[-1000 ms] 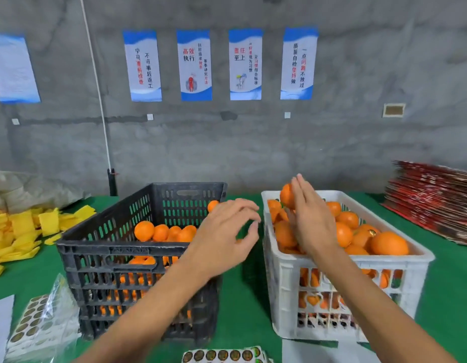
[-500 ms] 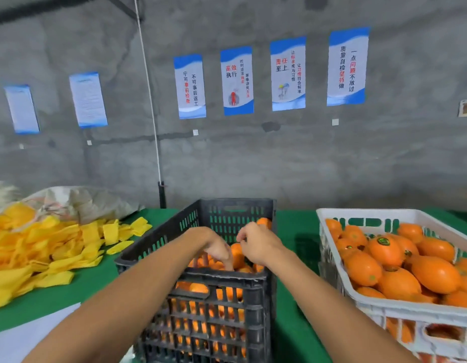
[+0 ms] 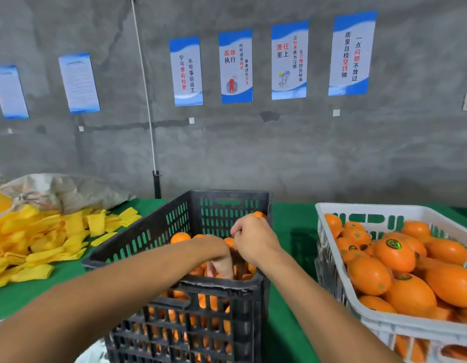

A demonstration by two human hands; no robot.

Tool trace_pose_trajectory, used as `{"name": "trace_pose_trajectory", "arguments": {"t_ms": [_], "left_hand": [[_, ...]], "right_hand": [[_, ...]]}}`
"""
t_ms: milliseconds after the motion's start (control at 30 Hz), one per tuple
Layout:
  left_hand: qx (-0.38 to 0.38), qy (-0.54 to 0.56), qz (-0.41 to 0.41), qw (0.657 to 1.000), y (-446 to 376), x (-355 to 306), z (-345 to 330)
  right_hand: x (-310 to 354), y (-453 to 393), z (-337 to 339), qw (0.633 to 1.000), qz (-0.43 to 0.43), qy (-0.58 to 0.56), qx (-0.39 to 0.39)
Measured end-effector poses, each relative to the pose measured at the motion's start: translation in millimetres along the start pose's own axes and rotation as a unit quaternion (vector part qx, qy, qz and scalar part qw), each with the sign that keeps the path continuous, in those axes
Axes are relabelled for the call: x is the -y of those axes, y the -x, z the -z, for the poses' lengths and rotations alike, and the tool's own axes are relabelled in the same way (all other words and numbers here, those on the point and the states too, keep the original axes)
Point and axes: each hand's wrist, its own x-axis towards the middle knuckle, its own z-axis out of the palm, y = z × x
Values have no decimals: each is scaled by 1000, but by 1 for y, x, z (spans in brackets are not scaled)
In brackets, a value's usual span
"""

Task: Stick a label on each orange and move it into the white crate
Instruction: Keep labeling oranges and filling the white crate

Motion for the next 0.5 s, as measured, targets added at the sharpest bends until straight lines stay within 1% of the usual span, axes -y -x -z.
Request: {"name": "trace_pose_trajectory", "arguments": {"t_ms": [33, 67, 100, 167, 200, 233, 300, 367, 400, 467, 500], "left_hand": [[14, 58, -37, 998, 2, 0, 5], [-16, 117, -61, 991, 6, 1, 9], [-71, 141, -85, 984, 13, 2, 14], [-224, 124, -126, 958, 35, 6, 22], [-301, 124, -145, 934, 46, 6, 23], [-369, 151, -163, 903, 61, 5, 21], [-472, 207, -198, 834, 91, -2, 9], [-536, 244, -249, 769, 117, -14, -18], [-561, 258, -277, 736, 128, -22, -35], [-600, 277, -321, 679, 144, -41, -72], [-606, 285, -339, 660, 148, -50, -91]], "right_hand": [[0, 1, 2, 1000, -4, -6, -3], [1, 2, 3, 1000, -9, -14, -8], [2, 3, 5, 1000, -13, -24, -15], [3, 8, 8, 998, -13, -50, -45], [4, 11, 10, 995, -9, -70, -68], [4, 17, 13, 991, -5, -97, -90], [3, 38, 16, 972, 11, -193, -132], [0, 73, 17, 940, 60, -293, -166], [-3, 93, 16, 924, 86, -324, -184], [-14, 133, 14, 901, 124, -351, -222], [-22, 152, 12, 898, 136, -347, -234]]}}
